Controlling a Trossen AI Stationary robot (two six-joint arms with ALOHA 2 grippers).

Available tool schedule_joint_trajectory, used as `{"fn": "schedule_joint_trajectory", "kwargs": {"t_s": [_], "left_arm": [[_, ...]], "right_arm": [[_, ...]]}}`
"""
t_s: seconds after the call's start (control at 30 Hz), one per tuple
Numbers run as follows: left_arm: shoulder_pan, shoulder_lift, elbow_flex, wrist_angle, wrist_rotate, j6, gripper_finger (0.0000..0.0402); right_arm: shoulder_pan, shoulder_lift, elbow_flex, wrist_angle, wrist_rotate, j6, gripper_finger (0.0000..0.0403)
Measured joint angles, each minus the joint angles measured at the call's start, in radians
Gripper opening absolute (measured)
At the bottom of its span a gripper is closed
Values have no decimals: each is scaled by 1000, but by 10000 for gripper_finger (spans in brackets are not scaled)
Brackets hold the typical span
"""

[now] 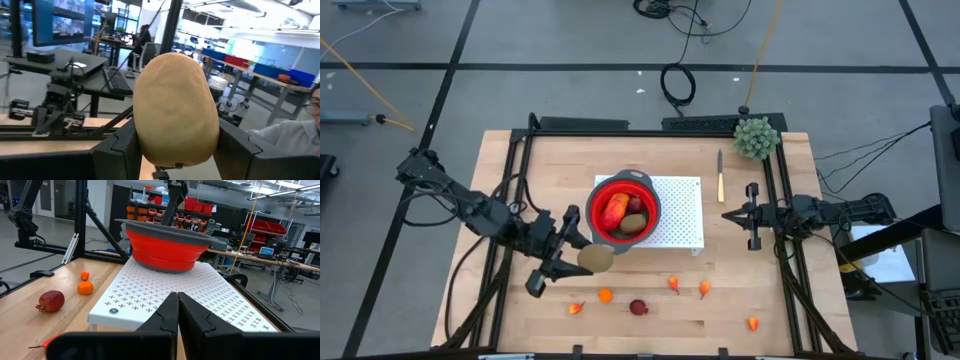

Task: Pick & Place Fruit
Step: Put the kiwi into the strainer bowl on the shelf

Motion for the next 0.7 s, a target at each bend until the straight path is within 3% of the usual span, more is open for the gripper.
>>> {"fn": "schedule_joint_trajectory", "kwargs": {"t_s": [0.3,0.5,0.7], "left_arm": [[8,65,0,-162,-233,-126,184],[47,128,-1,-204,-297,-232,184],[100,164,-1,-211,-347,-209,184]], "right_arm": [[0,0,0,0,0,0,0],[0,0,0,19,-1,0,0],[5,0,0,114,-1,0,0]]}}
